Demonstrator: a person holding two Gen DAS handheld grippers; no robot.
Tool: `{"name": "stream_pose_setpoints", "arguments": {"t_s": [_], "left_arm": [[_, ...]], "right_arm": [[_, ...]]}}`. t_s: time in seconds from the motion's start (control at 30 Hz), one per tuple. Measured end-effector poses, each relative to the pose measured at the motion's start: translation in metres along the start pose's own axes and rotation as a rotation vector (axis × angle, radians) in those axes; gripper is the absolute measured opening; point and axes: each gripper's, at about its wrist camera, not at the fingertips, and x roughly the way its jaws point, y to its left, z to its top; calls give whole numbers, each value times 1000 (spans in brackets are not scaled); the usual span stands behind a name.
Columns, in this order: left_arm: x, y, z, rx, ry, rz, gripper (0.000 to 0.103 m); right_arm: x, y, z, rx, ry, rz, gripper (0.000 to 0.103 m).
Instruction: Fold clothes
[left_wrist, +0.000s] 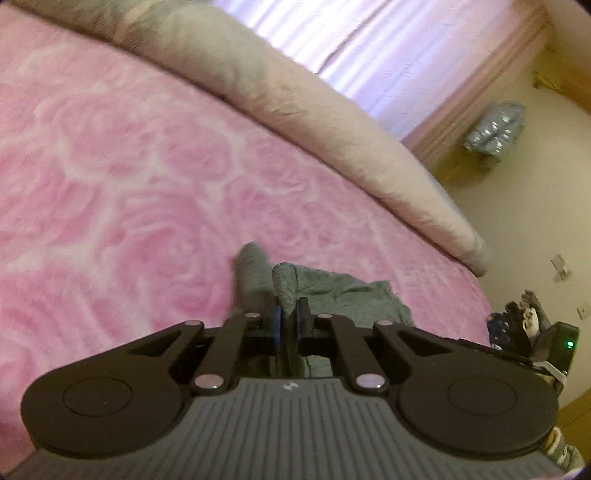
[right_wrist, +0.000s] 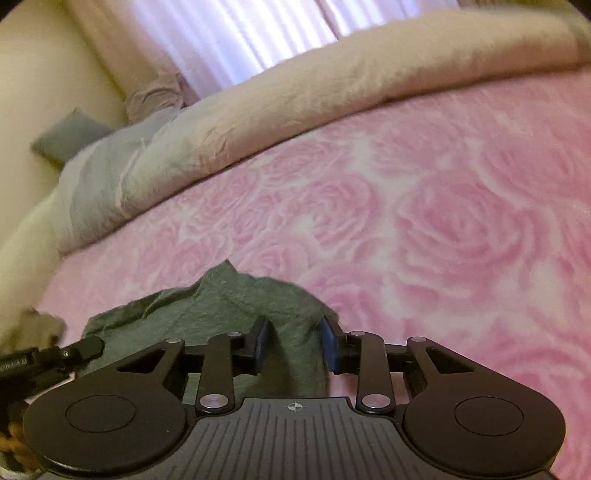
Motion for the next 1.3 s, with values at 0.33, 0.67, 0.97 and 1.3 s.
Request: {"name": "stream_pose_setpoints", "arguments": {"t_s": [0.33,0.67,0.97,1.3], "left_arm": [[-68,3,-27,-86,-10,93,18],[-194,-18,-148,-373,-35,109,41],[-172,-18,-162,-559,-105,85,41],[-156,-12,-162,-549,-125,92,3]], "right_arm": [[-53,1,-31,-113,-44,-61,68],[-191,23,-150,-347,-62,10,67],[-179,82,-193,-729,-83,-127,44],[-155,92,-211,-905,-91,-210,32]]}}
